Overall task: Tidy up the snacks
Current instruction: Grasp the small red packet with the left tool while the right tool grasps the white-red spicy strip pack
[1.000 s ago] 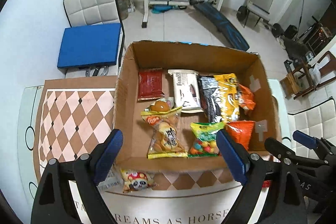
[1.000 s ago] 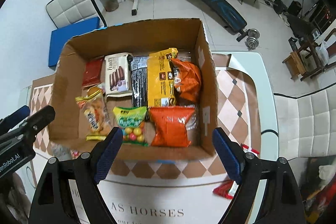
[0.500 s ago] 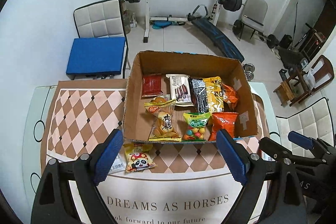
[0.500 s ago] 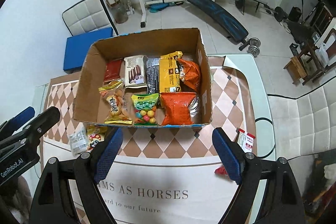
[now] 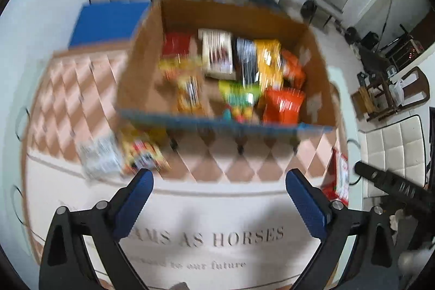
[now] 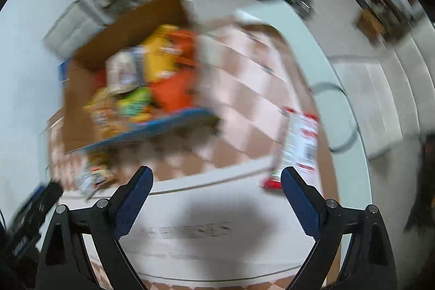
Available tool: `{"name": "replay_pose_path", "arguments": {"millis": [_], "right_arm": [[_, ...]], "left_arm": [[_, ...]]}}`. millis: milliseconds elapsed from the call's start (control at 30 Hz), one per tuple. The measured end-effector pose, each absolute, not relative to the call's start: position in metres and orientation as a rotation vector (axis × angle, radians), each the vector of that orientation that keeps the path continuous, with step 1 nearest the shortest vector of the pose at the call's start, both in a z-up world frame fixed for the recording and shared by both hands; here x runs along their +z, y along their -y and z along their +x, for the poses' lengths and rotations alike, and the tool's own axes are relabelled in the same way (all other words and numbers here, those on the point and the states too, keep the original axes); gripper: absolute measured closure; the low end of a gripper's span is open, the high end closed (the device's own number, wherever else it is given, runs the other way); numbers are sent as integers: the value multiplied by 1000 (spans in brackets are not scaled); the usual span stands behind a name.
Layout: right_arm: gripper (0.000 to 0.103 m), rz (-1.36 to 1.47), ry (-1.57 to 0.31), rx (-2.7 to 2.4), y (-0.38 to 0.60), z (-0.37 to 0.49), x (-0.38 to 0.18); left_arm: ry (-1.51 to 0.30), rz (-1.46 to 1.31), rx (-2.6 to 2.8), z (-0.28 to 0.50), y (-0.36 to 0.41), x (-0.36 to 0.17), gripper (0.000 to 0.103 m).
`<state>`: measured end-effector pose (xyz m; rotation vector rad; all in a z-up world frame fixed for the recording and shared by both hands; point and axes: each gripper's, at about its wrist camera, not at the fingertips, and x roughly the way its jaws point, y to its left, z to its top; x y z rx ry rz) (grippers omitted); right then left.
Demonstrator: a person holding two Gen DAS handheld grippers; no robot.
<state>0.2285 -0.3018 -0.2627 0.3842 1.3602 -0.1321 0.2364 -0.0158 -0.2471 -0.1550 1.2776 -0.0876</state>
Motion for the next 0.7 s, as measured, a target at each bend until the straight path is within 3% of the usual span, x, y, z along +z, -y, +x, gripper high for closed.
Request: {"name": "replay_pose_path", "arguments": {"millis": [233, 433, 567, 700], "right_arm": [[6, 481, -1495, -322, 385, 233, -354], [8, 476, -1592, -338, 396, 243, -406], [46, 445, -1602, -339, 391, 241, -414], [50, 481, -1581, -270, 382, 234, -404]], "left_arm": [[-1437, -156, -65, 230, 42, -329, 3], [-1469, -148, -39, 228, 47, -350, 3], [-1474, -152, -25, 227, 43, -353, 3], [-1471, -156, -19, 223, 39, -350, 3]]}}
